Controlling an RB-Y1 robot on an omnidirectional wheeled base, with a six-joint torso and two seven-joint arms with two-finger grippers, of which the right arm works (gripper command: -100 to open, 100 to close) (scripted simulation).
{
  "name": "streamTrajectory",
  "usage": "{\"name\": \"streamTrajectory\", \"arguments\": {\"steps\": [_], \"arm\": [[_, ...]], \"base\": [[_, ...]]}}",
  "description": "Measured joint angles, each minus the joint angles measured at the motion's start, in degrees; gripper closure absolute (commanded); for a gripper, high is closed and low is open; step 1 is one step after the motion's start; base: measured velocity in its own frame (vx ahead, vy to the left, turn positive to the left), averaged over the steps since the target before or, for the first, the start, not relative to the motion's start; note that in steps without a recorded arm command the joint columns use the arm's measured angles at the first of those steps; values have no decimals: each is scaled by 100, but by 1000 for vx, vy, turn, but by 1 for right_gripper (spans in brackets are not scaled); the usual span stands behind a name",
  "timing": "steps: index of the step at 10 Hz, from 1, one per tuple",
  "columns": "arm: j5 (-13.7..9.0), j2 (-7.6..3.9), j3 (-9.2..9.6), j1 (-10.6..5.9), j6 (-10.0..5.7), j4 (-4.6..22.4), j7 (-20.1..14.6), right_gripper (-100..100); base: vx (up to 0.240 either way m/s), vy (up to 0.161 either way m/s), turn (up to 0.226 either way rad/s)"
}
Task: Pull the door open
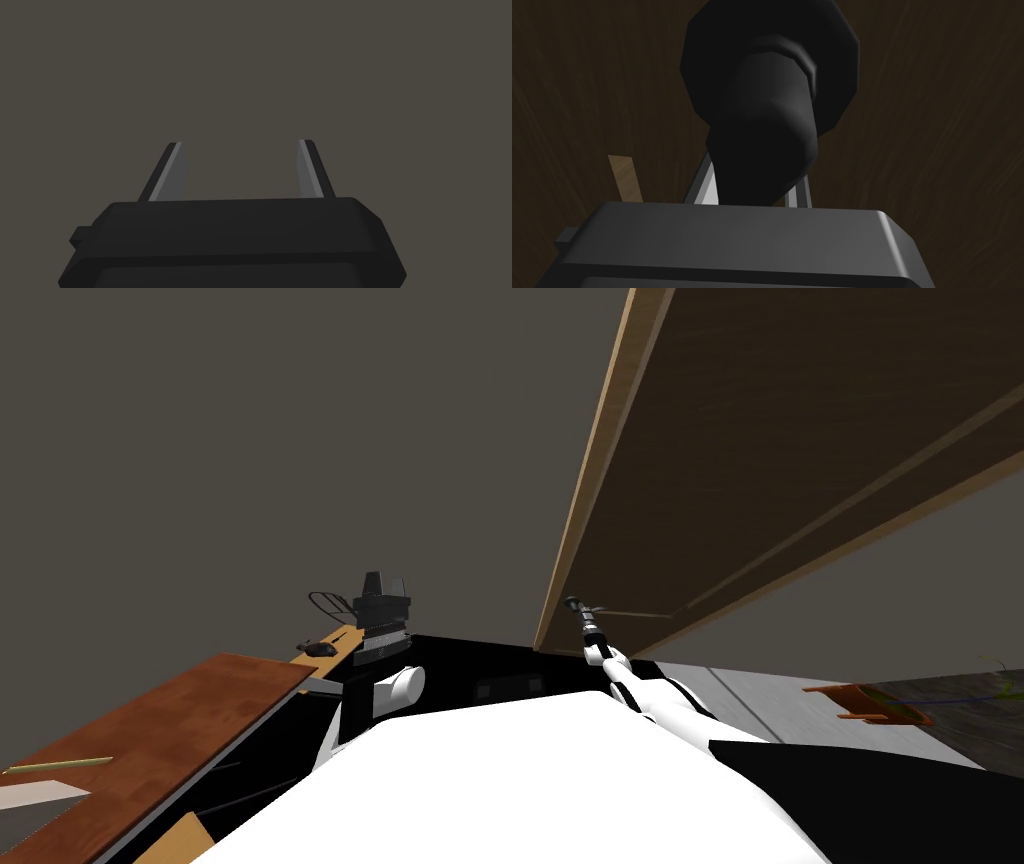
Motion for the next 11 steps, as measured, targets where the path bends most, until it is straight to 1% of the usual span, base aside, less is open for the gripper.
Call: {"name": "streamTrajectory", "arguments": {"steps": [2, 3, 5, 7, 9, 10, 11], "arm": [[2, 1, 2, 2, 2, 2, 3, 100], [2, 1, 2, 2, 2, 2, 3, 100], [32, -46, 56, 13, -22, -35, -69, 100], [103, -100, 181, -15, -135, 81, -203, 100], [188, -171, 329, 20, -225, 100, -362, 100], [212, -171, 374, 69, -223, 56, -408, 100], [228, -178, 404, 165, -169, -88, -433, 100]], "base": [[0, 0, 0], [-113, -29, 68], [-164, -44, 71], [-220, -59, 102], [-183, -57, 71], [-75, -30, 29], [-183, -78, 128]]}}
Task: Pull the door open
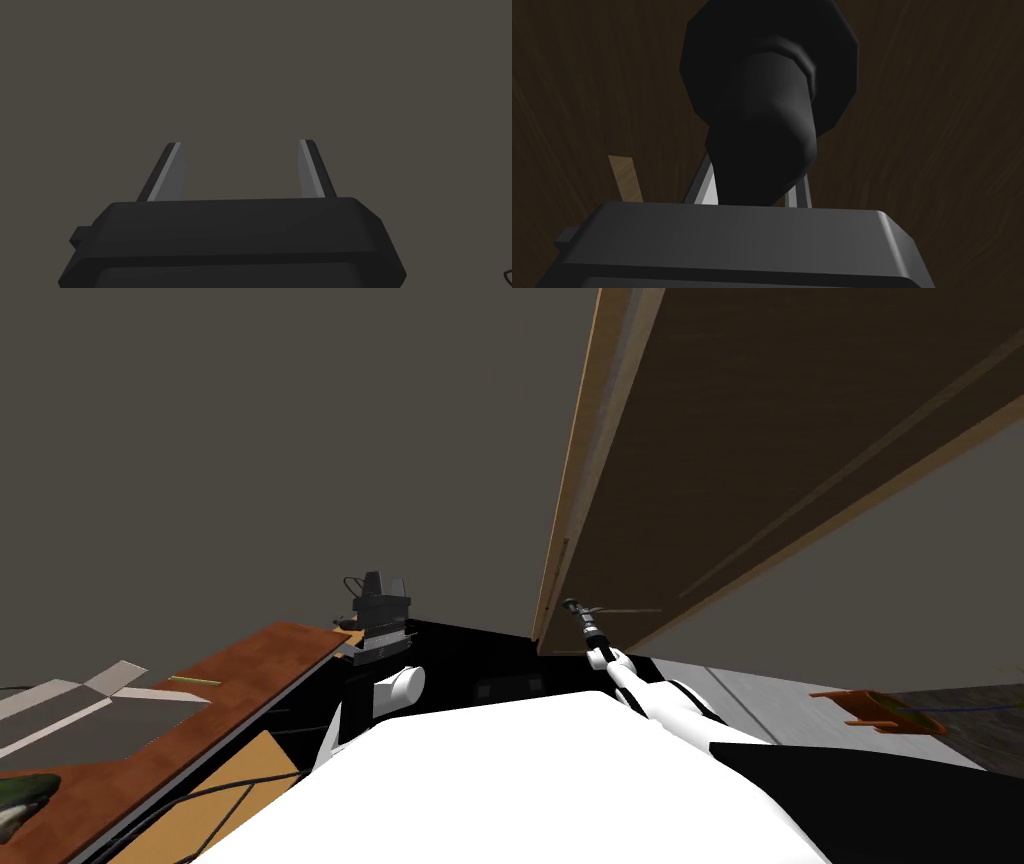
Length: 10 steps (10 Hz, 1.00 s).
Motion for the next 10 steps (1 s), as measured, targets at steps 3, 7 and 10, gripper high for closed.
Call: {"name": "streamTrajectory", "arguments": {"steps": [3, 7, 10], "arm": [[111, -111, 193, 1, -112, -29, -214, 100], [200, -224, 370, 51, -327, 21, -421, 100], [322, -380, 609, 243, -536, -117, -674, 100]], "base": [[-174, -75, 83], [-194, -45, 76], [-241, -110, 87]]}}
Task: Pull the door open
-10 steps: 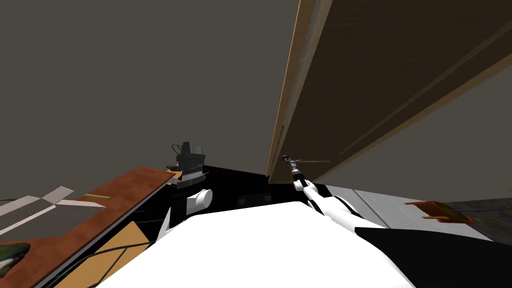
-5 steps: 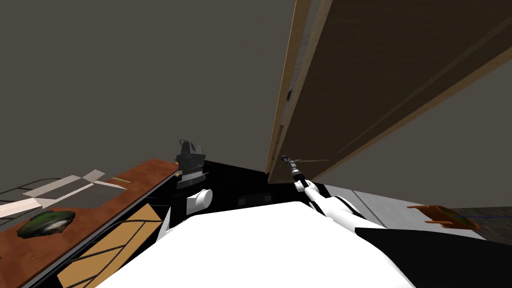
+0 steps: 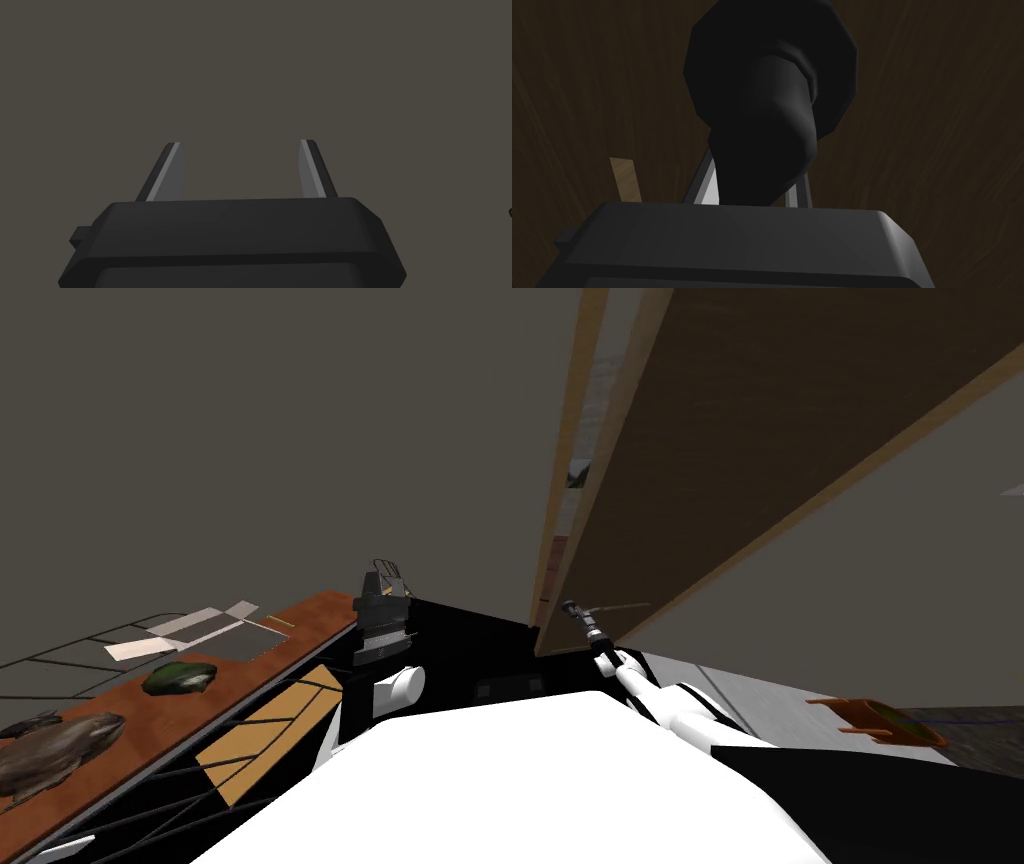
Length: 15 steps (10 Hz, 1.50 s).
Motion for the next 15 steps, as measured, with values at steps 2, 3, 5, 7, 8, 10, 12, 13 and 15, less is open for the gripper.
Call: {"name": "streamTrajectory", "arguments": {"steps": [2, 3, 5, 7, 8, 10, 12, 13, 15], "arm": [[80, -98, 153, 72, -150, -17, -164, 100], [88, -91, 168, 93, -160, -3, -183, 100], [106, -184, 228, 110, -405, 175, -277, 100], [129, -293, 299, 260, -590, 82, -371, 100], [144, -354, 342, 311, -726, 103, -430, 100], [172, -453, 422, 479, -946, 75, -523, 100], [194, -524, 484, 575, -1098, 86, -597, 100], [198, -520, 492, 586, -1117, 108, -606, 100], [178, -571, 485, 608, -1160, 114, -626, 100]], "base": [[-154, -53, 27], [-120, -49, 128], [-188, -105, 166], [-232, -110, 173], [-224, -111, 146], [-185, -95, 106], [-106, -50, 35], [-111, -40, 193], [-220, -105, 195]]}}
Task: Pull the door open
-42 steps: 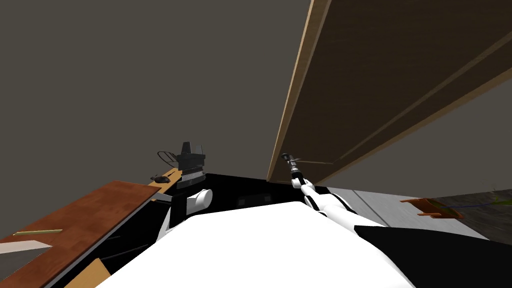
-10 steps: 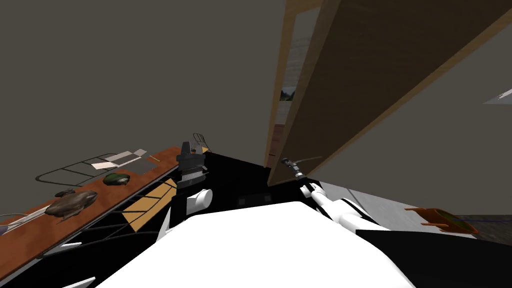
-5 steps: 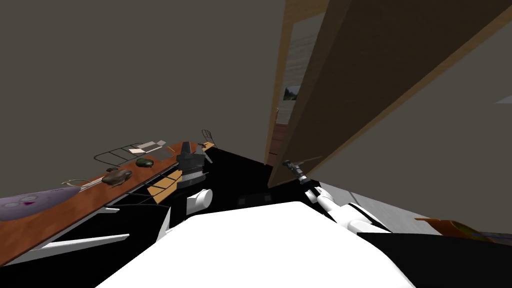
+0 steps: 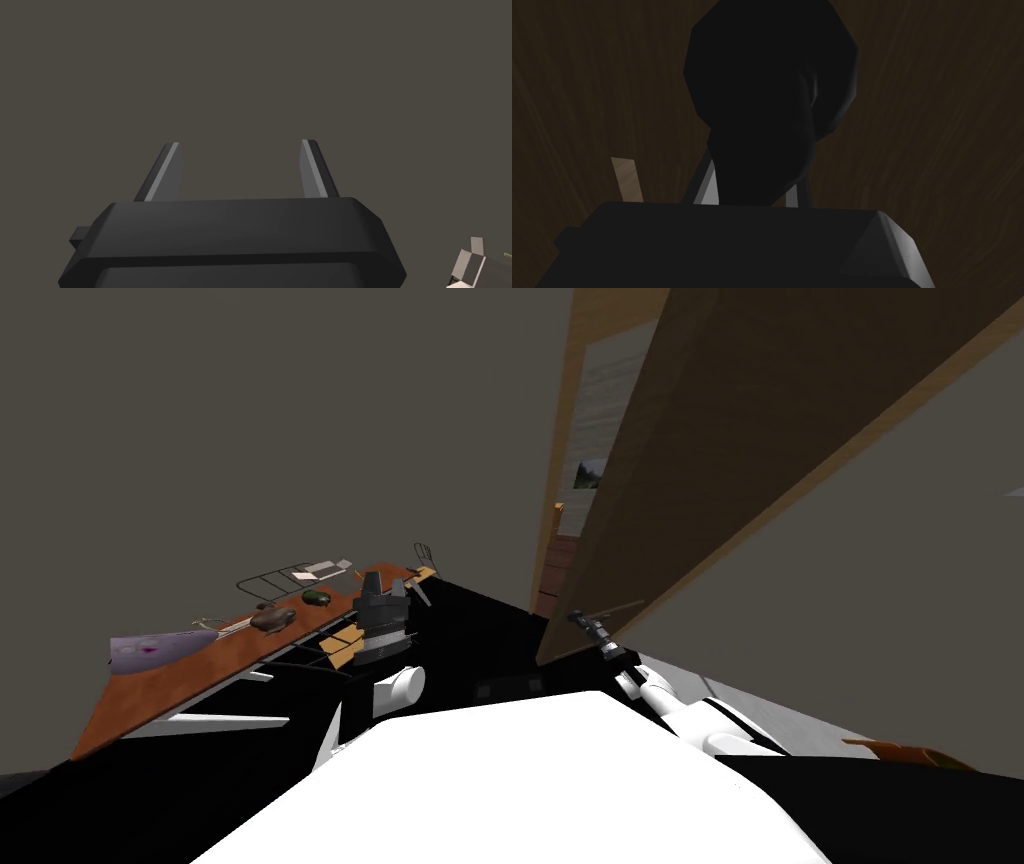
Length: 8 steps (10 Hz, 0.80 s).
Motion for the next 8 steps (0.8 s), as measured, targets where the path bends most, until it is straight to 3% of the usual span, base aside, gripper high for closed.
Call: {"name": "streamTrajectory", "arguments": {"steps": [5, 6, 8], "arm": [[4, -59, 72, 57, -285, 152, -54, 100], [9, -61, 93, -18, -396, 327, -72, 100], [-2, -102, 106, 77, -444, 258, -86, 100]], "base": [[-194, -109, 161], [-204, -107, 201], [-192, -110, 157]]}}
